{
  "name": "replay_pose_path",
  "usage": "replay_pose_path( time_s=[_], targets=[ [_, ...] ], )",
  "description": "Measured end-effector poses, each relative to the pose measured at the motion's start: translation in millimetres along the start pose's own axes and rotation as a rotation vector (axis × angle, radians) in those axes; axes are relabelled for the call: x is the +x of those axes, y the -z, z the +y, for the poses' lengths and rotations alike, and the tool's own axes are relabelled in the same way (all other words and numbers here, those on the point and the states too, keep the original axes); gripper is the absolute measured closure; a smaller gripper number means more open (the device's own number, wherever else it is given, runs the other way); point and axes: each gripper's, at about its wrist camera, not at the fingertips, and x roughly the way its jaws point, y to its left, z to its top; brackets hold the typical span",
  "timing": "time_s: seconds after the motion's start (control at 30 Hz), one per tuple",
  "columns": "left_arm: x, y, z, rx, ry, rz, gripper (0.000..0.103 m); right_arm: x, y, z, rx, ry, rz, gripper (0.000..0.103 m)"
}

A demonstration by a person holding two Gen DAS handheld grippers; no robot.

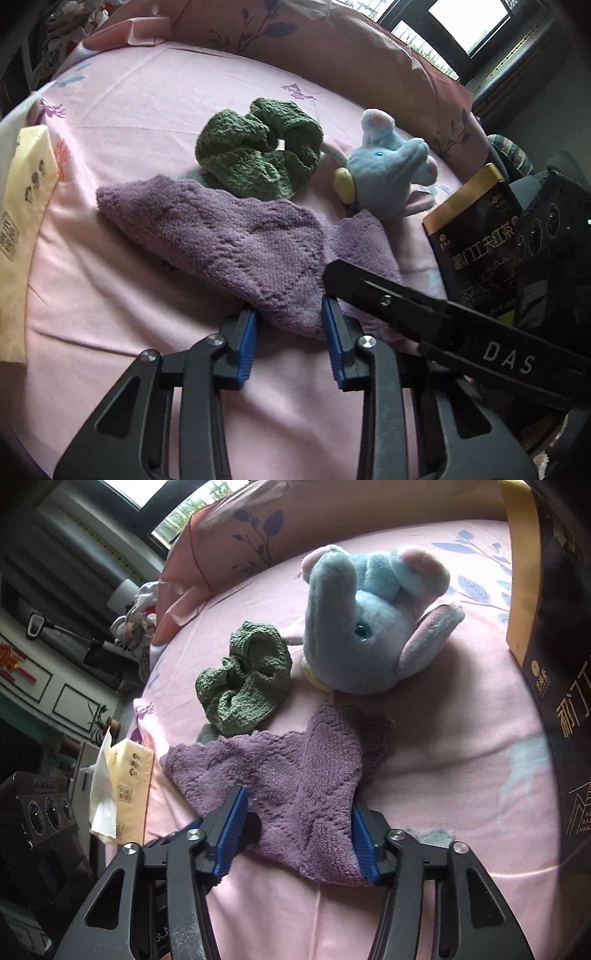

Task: Organize soft objects
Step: 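Grasp the purple knit cloth by its corner with the right gripper, then lift the purple cloth and carry it to the green box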

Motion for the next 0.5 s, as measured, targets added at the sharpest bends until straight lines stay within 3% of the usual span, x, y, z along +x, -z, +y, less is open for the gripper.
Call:
replay_pose_path(
  time_s=[0.03, 0.1, 0.27, 0.5],
  targets=[
    [0, 1, -1, 0.002, 0.013, 0.009, 0.086, 2, 0, 0, 0.003, -0.034, 0.015, 0.064],
    [0, 3, -6, 0.016, 0.018, 0.016, 0.091, 4, 2, -1, 0.011, -0.083, 0.031, 0.071],
    [-8, 8, -29, 0.103, -0.031, -0.024, 0.091, -7, 7, 6, -0.026, -0.083, 0.007, 0.071],
    [-42, 15, -57, 0.169, -0.043, -0.147, 0.092, -47, 13, 21, -0.095, -0.086, -0.111, 0.071]
  ],
)
